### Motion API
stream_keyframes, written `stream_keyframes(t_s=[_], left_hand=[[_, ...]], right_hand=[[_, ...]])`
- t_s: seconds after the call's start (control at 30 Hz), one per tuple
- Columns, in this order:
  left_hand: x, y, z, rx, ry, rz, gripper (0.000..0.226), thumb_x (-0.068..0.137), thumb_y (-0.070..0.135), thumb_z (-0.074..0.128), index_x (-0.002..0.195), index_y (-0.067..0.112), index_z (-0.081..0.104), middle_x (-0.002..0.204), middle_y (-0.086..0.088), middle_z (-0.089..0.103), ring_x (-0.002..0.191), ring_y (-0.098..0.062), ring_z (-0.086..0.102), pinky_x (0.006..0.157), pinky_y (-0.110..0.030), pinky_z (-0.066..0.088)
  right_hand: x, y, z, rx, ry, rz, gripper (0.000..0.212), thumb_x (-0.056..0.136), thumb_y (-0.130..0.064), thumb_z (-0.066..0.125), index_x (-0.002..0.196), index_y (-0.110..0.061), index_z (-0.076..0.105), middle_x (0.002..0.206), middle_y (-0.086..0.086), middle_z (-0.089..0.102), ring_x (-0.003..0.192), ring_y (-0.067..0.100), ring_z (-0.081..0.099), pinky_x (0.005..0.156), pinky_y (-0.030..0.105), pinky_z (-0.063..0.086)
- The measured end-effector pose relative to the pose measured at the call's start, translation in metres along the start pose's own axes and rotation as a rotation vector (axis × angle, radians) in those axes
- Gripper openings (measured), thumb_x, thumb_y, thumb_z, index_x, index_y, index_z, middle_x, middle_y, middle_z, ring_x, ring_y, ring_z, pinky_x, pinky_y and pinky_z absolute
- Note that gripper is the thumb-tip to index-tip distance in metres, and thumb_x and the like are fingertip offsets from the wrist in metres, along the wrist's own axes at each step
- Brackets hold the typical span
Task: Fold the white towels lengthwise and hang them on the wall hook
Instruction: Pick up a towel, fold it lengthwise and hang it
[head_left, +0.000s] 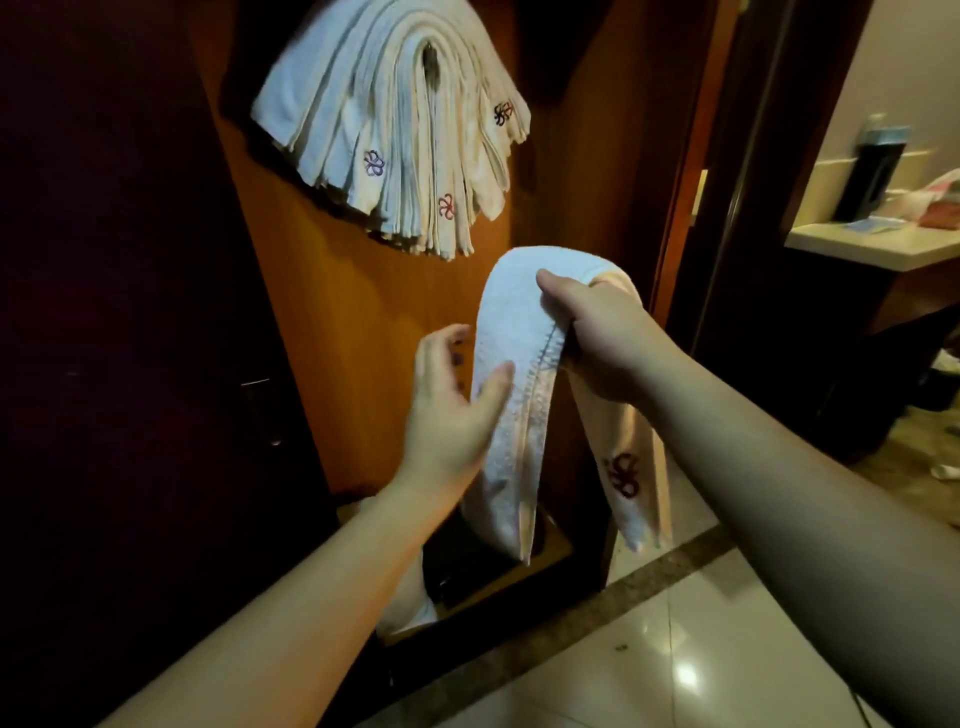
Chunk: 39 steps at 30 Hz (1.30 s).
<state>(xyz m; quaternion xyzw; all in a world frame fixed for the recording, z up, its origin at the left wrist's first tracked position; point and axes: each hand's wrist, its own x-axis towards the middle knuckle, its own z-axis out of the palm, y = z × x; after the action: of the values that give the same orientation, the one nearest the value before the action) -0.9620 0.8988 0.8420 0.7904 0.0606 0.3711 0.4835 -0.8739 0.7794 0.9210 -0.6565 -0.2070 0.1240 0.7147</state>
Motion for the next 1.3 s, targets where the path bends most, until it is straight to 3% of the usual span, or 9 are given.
stream_keyframes(t_s=[0.2,0.33,0.43,0.63,0.93,1.03,1.13,1.23,1.3], left_hand=[[0.008,0.001,0.034,0.178,-0.093,-0.05,0.075,0.091,0.03,0.065,0.152,0.029,0.022,0.154,0.005,0.031,0.131,-0.018,0.049,0.096,-0.04,0.056],[0.014,-0.008,0.036,0.298,-0.06,-0.113,0.052,0.092,0.021,0.061,0.14,0.024,0.042,0.134,0.002,0.051,0.109,-0.02,0.06,0.087,-0.042,0.057],[0.012,-0.022,0.034,0.35,-0.081,-0.165,0.021,0.094,0.018,0.058,0.112,0.027,0.055,0.104,0.005,0.061,0.084,-0.014,0.062,0.073,-0.039,0.059],[0.004,-0.057,0.014,0.19,-0.152,-0.209,0.014,0.104,0.028,0.048,0.109,0.032,0.061,0.081,0.009,0.062,0.067,-0.006,0.059,0.056,-0.023,0.046],[-0.003,-0.118,0.005,0.491,-0.148,-0.256,0.008,0.09,0.019,0.065,0.09,0.025,0.06,0.098,0.006,0.057,0.084,-0.012,0.06,0.073,-0.034,0.057],[-0.008,-0.123,-0.015,0.332,-0.08,-0.432,0.015,0.088,0.015,0.067,0.089,0.025,0.056,0.088,0.0,0.063,0.075,-0.022,0.065,0.067,-0.048,0.06],[0.007,-0.114,-0.052,0.142,0.15,-0.423,0.025,0.083,-0.001,0.067,0.089,0.022,0.059,0.085,0.002,0.063,0.078,-0.023,0.062,0.065,-0.038,0.049],[0.021,-0.094,-0.097,-0.403,0.472,-0.214,0.03,0.086,-0.003,0.064,0.092,0.026,0.06,0.085,0.011,0.066,0.081,-0.007,0.062,0.077,-0.027,0.048],[0.018,-0.088,-0.099,-0.73,0.368,-0.281,0.027,0.095,0.003,0.056,0.107,0.028,0.058,0.1,0.006,0.069,0.089,-0.007,0.066,0.083,-0.027,0.054]], right_hand=[[0.001,-0.018,0.018,-0.256,0.051,-0.106,0.044,0.097,-0.048,0.051,0.086,-0.008,0.065,0.09,0.016,0.072,0.087,0.032,0.071,0.085,0.046,0.06],[0.005,-0.027,0.013,-0.203,0.121,-0.137,0.039,0.102,-0.039,0.048,0.077,-0.013,0.061,0.071,0.003,0.066,0.073,0.021,0.067,0.064,0.032,0.054],[0.008,-0.03,0.005,-0.178,0.163,-0.122,0.038,0.101,-0.042,0.048,0.078,-0.014,0.061,0.074,0.003,0.067,0.081,0.023,0.07,0.072,0.036,0.058],[0.015,-0.04,-0.016,-0.107,0.297,-0.152,0.031,0.101,-0.04,0.05,0.081,-0.016,0.058,0.08,0.002,0.067,0.085,0.023,0.071,0.059,0.03,0.055],[0.023,-0.043,-0.025,0.08,0.345,-0.147,0.02,0.102,-0.03,0.049,0.087,-0.018,0.057,0.091,0.005,0.069,0.084,0.019,0.07,0.065,0.034,0.057],[0.027,-0.044,-0.035,0.158,0.364,-0.124,0.011,0.102,-0.027,0.05,0.095,-0.02,0.055,0.097,0.005,0.07,0.088,0.02,0.071,0.072,0.04,0.06],[0.029,-0.043,-0.045,0.256,0.388,-0.118,0.004,0.101,-0.024,0.052,0.098,-0.021,0.052,0.103,0.009,0.071,0.094,0.024,0.071,0.079,0.047,0.06],[0.032,-0.041,-0.056,0.39,0.393,-0.118,0.012,0.099,-0.018,0.054,0.11,-0.018,0.052,0.11,0.013,0.07,0.099,0.028,0.071,0.081,0.055,0.059],[0.034,-0.037,-0.059,0.483,0.373,-0.092,0.029,0.097,-0.016,0.054,0.125,-0.013,0.049,0.114,0.014,0.069,0.1,0.029,0.07,0.08,0.054,0.059]])
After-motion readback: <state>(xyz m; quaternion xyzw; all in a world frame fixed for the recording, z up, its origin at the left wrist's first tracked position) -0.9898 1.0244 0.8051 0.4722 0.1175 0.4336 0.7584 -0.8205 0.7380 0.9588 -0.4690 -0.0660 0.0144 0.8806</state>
